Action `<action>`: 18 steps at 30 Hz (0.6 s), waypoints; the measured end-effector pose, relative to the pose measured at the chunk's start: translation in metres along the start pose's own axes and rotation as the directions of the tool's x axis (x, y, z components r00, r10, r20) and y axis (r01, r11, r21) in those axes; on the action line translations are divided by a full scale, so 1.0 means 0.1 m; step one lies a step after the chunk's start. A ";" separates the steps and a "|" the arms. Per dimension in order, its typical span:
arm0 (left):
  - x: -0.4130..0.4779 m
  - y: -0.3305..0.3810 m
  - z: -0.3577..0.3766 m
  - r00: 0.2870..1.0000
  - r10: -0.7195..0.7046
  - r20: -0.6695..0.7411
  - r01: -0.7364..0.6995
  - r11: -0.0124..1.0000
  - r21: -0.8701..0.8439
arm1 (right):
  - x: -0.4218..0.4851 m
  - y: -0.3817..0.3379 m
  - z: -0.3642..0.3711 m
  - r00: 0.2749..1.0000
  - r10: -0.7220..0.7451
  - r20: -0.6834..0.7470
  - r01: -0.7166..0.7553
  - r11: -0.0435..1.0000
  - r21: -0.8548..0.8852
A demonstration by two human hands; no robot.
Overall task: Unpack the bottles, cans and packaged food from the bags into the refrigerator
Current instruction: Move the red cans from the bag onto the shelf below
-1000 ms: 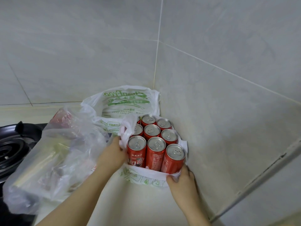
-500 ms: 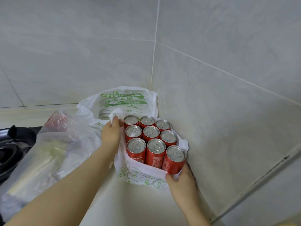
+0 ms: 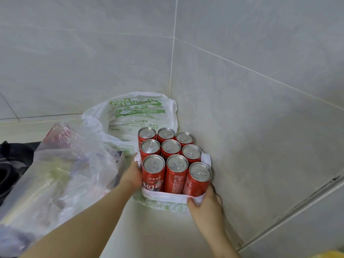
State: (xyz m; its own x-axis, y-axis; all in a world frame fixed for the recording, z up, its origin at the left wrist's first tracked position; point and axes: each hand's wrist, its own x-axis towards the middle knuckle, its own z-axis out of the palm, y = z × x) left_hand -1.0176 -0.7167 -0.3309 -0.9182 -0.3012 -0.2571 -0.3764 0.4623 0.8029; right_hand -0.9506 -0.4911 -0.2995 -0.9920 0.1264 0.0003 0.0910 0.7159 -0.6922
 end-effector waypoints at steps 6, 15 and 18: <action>-0.32 -0.21 0.08 0.990 0.141 0.023 -0.136 0.877 0.462 | -0.15 0.10 0.17 0.998 -0.022 -0.058 0.021 1.000 -0.014; -0.77 -0.26 0.21 0.981 0.189 -0.034 -0.111 0.703 0.702 | -0.25 0.34 0.18 0.936 -0.317 -0.150 0.277 0.930 -0.241; -0.87 -0.19 0.18 0.884 0.440 -0.156 -0.231 0.703 0.673 | -0.36 0.35 0.22 0.861 -0.478 -0.175 0.380 0.832 -0.405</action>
State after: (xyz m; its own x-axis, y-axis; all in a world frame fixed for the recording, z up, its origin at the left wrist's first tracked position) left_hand -0.9331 -0.6844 -0.3330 -0.9585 -0.1933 0.2098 -0.1354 0.9556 0.2619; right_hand -0.9140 -0.4855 -0.3398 -0.8821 -0.1135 0.4572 -0.2655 0.9215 -0.2834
